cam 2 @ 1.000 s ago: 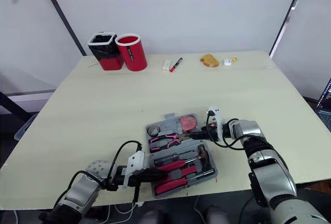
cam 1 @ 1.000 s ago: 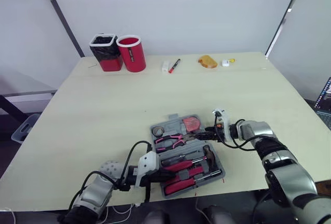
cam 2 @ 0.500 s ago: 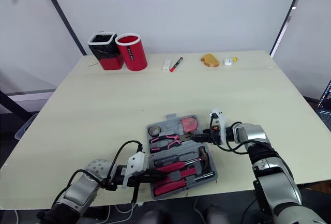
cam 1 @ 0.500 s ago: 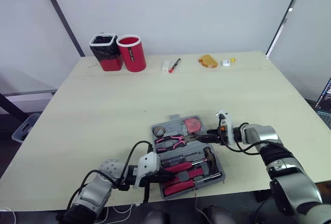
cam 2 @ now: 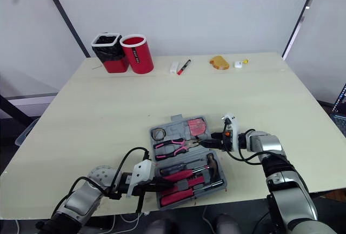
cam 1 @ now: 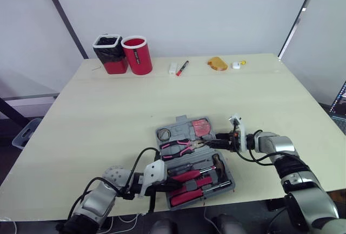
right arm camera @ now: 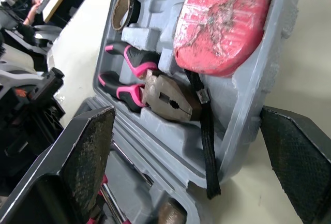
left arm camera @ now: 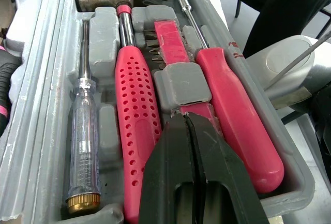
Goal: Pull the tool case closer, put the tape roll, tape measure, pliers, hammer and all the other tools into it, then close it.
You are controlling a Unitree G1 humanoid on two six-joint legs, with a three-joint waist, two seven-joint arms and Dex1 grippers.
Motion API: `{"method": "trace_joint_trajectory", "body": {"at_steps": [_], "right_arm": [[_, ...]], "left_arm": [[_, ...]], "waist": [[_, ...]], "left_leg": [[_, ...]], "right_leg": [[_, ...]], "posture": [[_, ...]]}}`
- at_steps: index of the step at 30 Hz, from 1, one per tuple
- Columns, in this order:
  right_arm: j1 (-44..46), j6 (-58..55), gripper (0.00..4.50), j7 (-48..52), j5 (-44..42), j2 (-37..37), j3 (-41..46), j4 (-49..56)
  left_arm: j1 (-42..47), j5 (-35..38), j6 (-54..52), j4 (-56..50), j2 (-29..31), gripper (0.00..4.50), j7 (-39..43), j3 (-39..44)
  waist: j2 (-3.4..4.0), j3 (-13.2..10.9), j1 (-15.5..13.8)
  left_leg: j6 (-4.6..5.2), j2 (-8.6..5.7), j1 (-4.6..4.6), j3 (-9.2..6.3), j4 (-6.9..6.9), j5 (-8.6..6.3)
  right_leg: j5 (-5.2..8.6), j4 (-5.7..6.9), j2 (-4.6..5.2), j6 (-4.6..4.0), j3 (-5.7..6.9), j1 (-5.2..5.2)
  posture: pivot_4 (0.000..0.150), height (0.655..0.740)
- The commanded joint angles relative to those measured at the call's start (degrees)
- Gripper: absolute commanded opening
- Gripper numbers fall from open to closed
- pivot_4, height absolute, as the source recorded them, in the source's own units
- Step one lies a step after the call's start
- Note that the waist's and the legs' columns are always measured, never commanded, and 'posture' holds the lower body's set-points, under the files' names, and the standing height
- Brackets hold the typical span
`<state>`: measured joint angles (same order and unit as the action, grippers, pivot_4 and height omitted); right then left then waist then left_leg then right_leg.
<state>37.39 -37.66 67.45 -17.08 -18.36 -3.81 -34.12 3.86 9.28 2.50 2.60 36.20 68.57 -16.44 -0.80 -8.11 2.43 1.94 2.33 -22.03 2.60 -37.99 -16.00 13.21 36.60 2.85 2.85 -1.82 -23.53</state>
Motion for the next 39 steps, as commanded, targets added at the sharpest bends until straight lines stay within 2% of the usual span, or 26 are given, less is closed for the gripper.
{"method": "trace_joint_trajectory", "body": {"at_steps": [1,9,13,15,17,20,23,26,30,31,33,35,38,39], "right_arm": [[-0.1,-0.4,4.50,2.7,-3.8,0.2,1.5,4.8],[-2.4,-8.4,4.50,2.1,-10.6,-1.9,4.8,14.6],[-4.7,-12.5,4.50,0.4,-13.5,-3.5,5.5,21.8],[-6.4,-16.1,4.50,-0.1,-15.9,-5.2,5.9,27.0],[-8.0,-18.6,4.50,-0.4,-18.1,-6.7,6.1,31.3],[-12.0,-23.1,4.50,-1.0,-22.5,-9.7,7.0,40.0],[-16.3,-24.6,4.50,-1.0,-24.9,-13.1,7.3,46.5],[-21.6,-20.4,4.50,-0.4,-23.3,-16.3,6.4,52.6],[-28.0,0.4,4.50,-6.7,-11.9,-14.3,5.8,57.3],[-29.6,4.3,4.50,-10.1,-9.9,-12.5,6.5,58.9],[-31.4,9.4,4.50,-13.0,-7.7,-10.7,6.9,60.1],[-33.0,14.2,4.50,-11.5,-4.6,-13.1,5.7,59.4],[-35.0,17.0,4.50,-11.8,-6.4,-14.1,9.7,57.6],[-36.3,19.4,4.50,-10.3,-5.6,-15.7,10.7,56.8]], "left_arm": [[-1.4,-2.4,-1.9,0.3,0.9,0.02,-0.1,-2.0],[-4.3,0.8,-2.6,-4.9,3.6,0.02,-0.1,1.7],[-10.6,15.9,-9.4,-16.0,11.0,0.02,7.2,11.4],[-15.5,22.4,-14.5,-18.0,16.8,0.02,10.3,20.3],[-19.4,24.8,-16.2,-17.7,20.2,0.02,12.2,25.9],[-24.8,24.1,-16.7,-14.0,22.7,0.02,13.6,31.9],[-25.4,24.4,-17.1,-11.8,20.8,0.02,11.1,34.6],[-24.5,26.1,-19.0,-12.0,18.1,0.02,7.7,35.8],[-21.1,29.2,-22.8,-15.6,12.4,0.02,-0.1,36.1],[-19.6,28.8,-22.3,-17.1,9.0,0.02,-4.9,36.1],[-16.6,31.0,-21.5,-18.6,3.3,0.02,-8.8,35.9],[-14.4,31.6,-23.0,-19.0,1.7,0.02,-9.7,34.9],[-13.6,32.1,-25.5,-19.2,1.9,0.02,-7.9,32.3],[-13.5,32.2,-26.1,-18.8,2.1,0.54,-7.3,31.9]], "waist": [[0.00,0.0,0.0],[0.00,-0.1,0.0],[-0.15,-0.3,-0.1],[-0.27,-0.4,-0.1],[-0.15,-0.4,-0.2],[-0.09,-0.5,-0.2],[-0.07,-0.5,-0.3],[-0.21,-0.4,-0.5],[-0.30,-0.4,-1.7],[-0.31,-0.4,-1.7],[-0.29,-0.4,-1.8],[-0.34,-0.4,-1.9],[-0.33,-0.4,-1.8],[-0.32,-0.4,-1.8]], "left_leg": [[0.00,0.00,-0.01,0.00,0.00,0.00],[0.00,0.04,-0.05,-0.01,0.02,0.00],[0.00,0.18,-0.11,-0.02,0.09,0.00],[0.00,0.20,-0.20,-0.07,0.12,0.00],[-0.01,0.22,-0.36,-0.19,0.11,0.01],[-0.01,0.08,-0.43,-0.21,0.11,0.01],[-0.01,0.04,-0.49,-0.21,0.14,0.00],[-0.01,0.03,-0.56,-0.27,0.13,0.00],[-0.01,0.00,-0.69,-0.40,0.11,0.01],[-0.02,0.00,-0.70,-0.42,0.09,0.01],[-0.02,0.01,-0.69,-0.48,0.02,0.01],[-0.03,-0.01,-0.74,-0.53,-0.18,0.01],[-0.03,-0.10,-0.72,-0.52,-0.32,0.01],[-0.03,-0.11,-0.69,-0.50,-0.34,0.01]], "right_leg": [[0.00,0.00,0.00,0.00,0.00,0.00],[-0.01,-0.03,0.00,0.02,0.00,-0.04],[0.04,-0.06,0.00,-0.07,0.01,-0.14],[0.08,-0.08,0.05,-0.14,0.08,-0.22],[0.10,-0.08,0.09,-0.18,0.23,-0.34],[0.12,-0.18,0.20,-0.17,0.28,-0.33],[0.12,-0.37,0.23,-0.16,0.30,-0.29],[0.11,-0.47,0.23,-0.16,0.37,-0.28],[0.11,-0.72,0.24,-0.13,0.50,-0.25],[0.10,-0.71,0.21,-0.12,0.50,-0.22],[0.05,-0.68,0.17,-0.02,0.54,-0.16],[-0.08,-0.62,0.11,0.17,0.55,-0.12],[-0.06,-0.62,0.08,0.11,0.55,-0.02],[-0.01,-0.62,0.09,0.03,0.52,0.01]], "posture": [[0.150,0.7400],[0.150,0.7400],[0.150,0.7400],[0.150,0.7400],[0.150,0.7400],[0.150,0.7400],[0.150,0.7400],[0.150,0.7400],[0.150,0.7400],[0.150,0.7400],[0.150,0.7400],[0.150,0.7400],[0.150,0.7400],[0.150,0.7400]]}}
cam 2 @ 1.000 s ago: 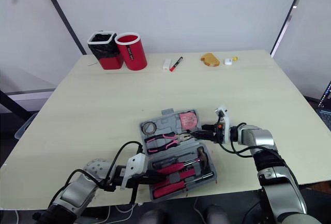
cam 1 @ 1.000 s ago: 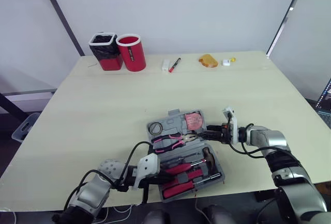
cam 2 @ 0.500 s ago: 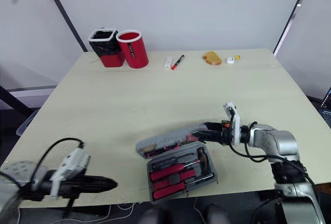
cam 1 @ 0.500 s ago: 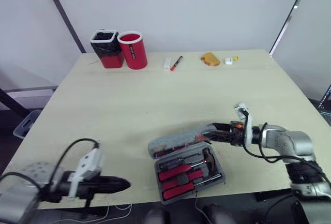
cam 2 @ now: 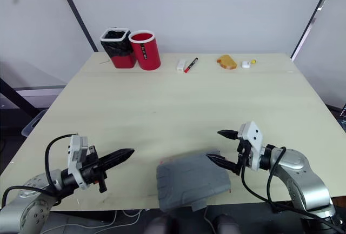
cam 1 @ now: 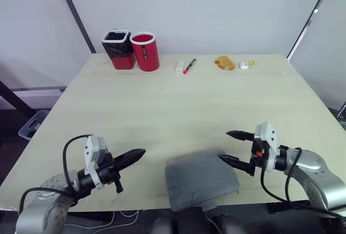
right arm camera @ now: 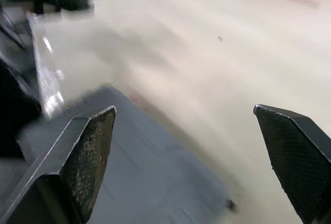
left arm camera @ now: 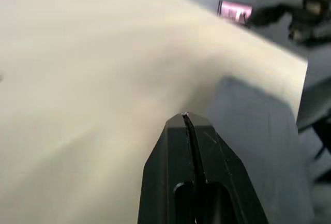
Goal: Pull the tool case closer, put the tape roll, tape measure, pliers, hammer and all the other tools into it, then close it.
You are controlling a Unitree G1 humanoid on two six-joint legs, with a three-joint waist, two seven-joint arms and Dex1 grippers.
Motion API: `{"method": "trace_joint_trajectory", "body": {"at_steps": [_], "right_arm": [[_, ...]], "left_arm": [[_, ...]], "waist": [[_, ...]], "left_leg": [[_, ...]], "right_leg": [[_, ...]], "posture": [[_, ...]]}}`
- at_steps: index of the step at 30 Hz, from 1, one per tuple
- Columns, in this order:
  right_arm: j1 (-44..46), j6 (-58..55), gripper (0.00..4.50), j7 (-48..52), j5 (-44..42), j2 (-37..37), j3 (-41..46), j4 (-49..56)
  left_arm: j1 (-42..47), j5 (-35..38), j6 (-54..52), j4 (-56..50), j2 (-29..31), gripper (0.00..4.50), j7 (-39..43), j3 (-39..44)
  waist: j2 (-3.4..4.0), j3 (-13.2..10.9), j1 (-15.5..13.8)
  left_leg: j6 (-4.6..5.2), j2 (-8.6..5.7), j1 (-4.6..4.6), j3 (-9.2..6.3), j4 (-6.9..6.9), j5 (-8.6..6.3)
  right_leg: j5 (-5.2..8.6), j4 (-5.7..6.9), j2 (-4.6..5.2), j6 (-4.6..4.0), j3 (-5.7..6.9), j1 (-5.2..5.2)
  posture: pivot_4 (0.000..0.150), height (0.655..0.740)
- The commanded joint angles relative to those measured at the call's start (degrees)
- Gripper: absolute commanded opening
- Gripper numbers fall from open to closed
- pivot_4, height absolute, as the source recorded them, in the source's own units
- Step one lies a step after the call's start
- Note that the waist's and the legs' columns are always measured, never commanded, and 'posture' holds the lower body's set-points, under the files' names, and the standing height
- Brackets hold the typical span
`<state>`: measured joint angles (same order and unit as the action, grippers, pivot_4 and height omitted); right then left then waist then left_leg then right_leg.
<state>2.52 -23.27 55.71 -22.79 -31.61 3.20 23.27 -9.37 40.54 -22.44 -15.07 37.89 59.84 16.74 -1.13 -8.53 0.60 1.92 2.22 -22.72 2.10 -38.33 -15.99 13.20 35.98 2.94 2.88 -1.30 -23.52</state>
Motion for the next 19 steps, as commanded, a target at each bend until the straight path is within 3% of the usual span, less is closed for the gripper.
{"method": "trace_joint_trajectory", "body": {"at_steps": [1,7,9,14,19], "right_arm": [[-3.1,6.5,4.50,3.1,0.2,-4.3,4.8,-1.0],[-14.5,11.8,4.50,9.2,-2.5,-11.3,16.0,-3.6],[-18.8,13.2,4.50,11.1,-3.3,-12.8,20.9,-4.8],[-23.9,15.2,4.50,13.5,-4.0,-14.2,25.6,-6.7],[-22.8,16.1,4.50,13.0,-4.1,-13.8,24.6,-8.8]], "left_arm": [[-0.4,0.8,-1.1,-0.5,0.9,0.78,2.4,-1.3],[-3.3,-0.4,-0.4,6.1,6.1,3.72,8.1,2.7],[-5.5,-1.6,0.8,8.3,8.3,4.27,9.8,4.7],[-8.3,-4.0,0.9,9.8,10.4,4.27,9.2,6.5],[-7.6,-5.4,1.4,10.0,9.9,4.27,8.4,5.9]], "waist": [[0.01,0.0,0.0],[0.01,0.0,-0.1],[0.00,0.0,0.1],[-0.01,0.0,0.0],[-0.01,0.0,0.0]], "left_leg": [[0.00,0.00,0.01,0.04,0.00,0.00],[0.01,0.00,0.01,0.08,0.01,0.00],[0.01,0.06,0.02,0.15,0.02,0.00],[0.01,0.13,0.09,0.12,-0.03,-0.01],[0.01,0.19,0.14,0.16,-0.07,0.00]], "right_leg": [[0.00,0.00,0.00,0.01,-0.03,0.00],[0.01,-0.02,-0.09,-0.01,0.01,0.00],[0.02,-0.02,-0.14,-0.03,0.02,-0.01],[0.03,-0.02,-0.07,0.01,-0.11,0.00],[0.02,-0.02,0.04,0.01,-0.13,0.00]], "posture": [[0.150,0.7400],[0.150,0.7400],[0.150,0.7400],[0.150,0.7400],[0.150,0.7400]]}}
